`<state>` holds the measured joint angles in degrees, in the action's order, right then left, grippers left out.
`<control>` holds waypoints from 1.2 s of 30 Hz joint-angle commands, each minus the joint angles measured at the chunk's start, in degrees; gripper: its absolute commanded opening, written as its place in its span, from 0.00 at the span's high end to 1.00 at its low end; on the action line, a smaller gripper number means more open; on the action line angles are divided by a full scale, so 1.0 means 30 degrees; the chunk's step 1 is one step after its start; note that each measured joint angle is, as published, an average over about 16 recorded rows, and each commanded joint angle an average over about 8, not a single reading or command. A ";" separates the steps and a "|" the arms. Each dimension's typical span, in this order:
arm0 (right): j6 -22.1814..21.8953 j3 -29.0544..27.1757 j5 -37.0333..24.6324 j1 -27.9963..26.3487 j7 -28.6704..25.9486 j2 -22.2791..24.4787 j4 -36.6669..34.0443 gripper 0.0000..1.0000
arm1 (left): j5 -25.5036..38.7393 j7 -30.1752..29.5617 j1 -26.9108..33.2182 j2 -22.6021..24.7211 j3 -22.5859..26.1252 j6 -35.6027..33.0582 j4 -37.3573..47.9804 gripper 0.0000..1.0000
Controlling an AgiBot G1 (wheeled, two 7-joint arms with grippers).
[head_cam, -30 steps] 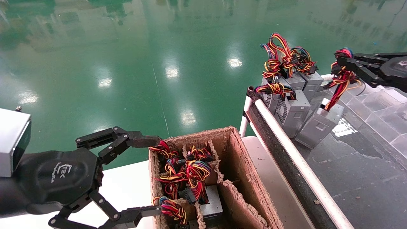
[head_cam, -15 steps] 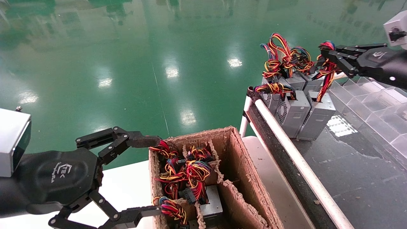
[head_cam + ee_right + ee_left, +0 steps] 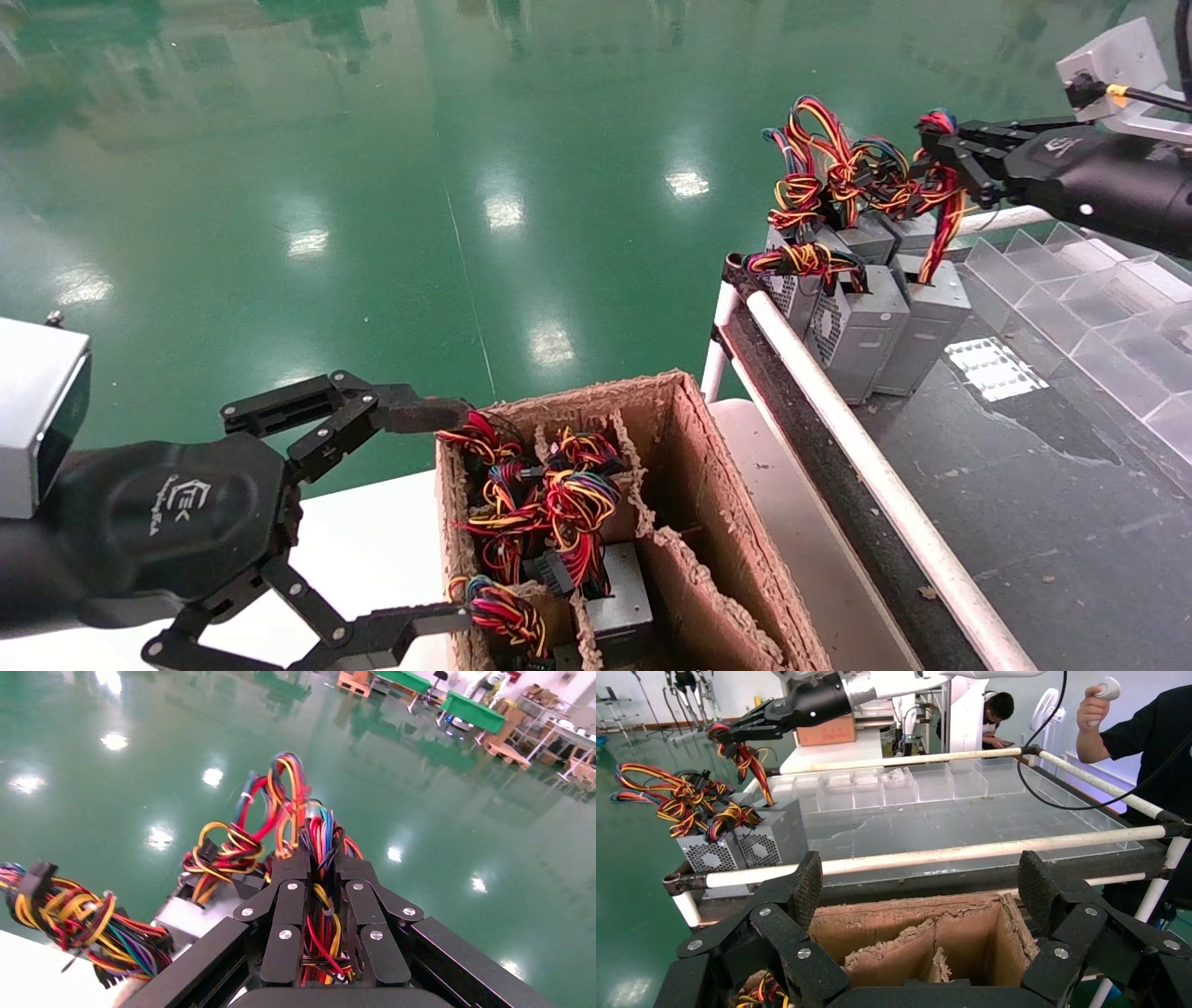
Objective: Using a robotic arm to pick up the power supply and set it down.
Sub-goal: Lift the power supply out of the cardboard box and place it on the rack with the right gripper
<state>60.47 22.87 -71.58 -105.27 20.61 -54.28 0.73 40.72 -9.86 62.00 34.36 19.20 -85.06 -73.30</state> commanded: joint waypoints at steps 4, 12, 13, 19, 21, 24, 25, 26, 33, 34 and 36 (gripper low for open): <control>0.0207 -0.0063 0.0094 0.0003 0.0101 -0.0310 0.0071 1.00 | -0.0003 0.0002 0.0001 -0.0002 0.0004 0.0002 0.0000 0.00; 0.1038 -0.0170 0.0258 -0.0093 0.0160 -0.0570 0.0135 1.00 | -0.0007 0.0005 0.0003 -0.0004 0.0010 0.0004 0.0000 0.00; 0.1158 -0.0175 0.0267 -0.0096 0.0153 -0.0568 0.0123 1.00 | -0.0007 0.0005 0.0003 -0.0004 0.0011 0.0005 0.0000 0.00; 0.1698 -0.0155 0.0243 0.0004 0.0136 -0.0474 -0.0031 1.00 | -0.0011 0.0008 0.0004 -0.0006 0.0016 0.0007 0.0000 0.00; 0.1809 -0.0145 0.0228 0.0045 0.0144 -0.0419 -0.0081 1.00 | -0.0012 0.0008 0.0004 -0.0007 0.0017 0.0007 0.0000 0.00; 0.1933 -0.0136 0.0217 0.0082 0.0139 -0.0326 -0.0143 0.86 | -0.0013 0.0010 0.0005 -0.0008 0.0020 0.0008 0.0000 0.00; 0.1968 -0.0136 0.0216 0.0086 0.0124 -0.0294 -0.0164 0.73 | -0.0014 0.0010 0.0005 -0.0008 0.0020 0.0009 0.0000 0.00; 0.1991 -0.0135 0.0215 0.0084 0.0104 -0.0262 -0.0185 0.61 | -0.0014 0.0010 0.0005 -0.0008 0.0021 0.0009 0.0000 0.00; 0.1824 -0.0101 0.0168 0.0017 -0.0051 -0.0137 -0.0296 0.00 | -0.0018 0.0013 0.0007 -0.0010 0.0027 0.0011 0.0000 0.00; 0.1755 -0.0093 0.0155 0.0012 -0.0059 -0.0136 -0.0306 0.00 | -0.0018 0.0013 0.0007 -0.0011 0.0027 0.0011 0.0000 0.00; 0.1605 -0.0077 0.0133 0.0007 -0.0066 -0.0137 -0.0322 0.00 | -0.0019 0.0014 0.0007 -0.0011 0.0029 0.0012 0.0000 0.00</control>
<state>65.31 22.60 -71.12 -105.23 20.43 -54.72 -0.21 40.67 -9.82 62.02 34.32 19.29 -85.03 -73.30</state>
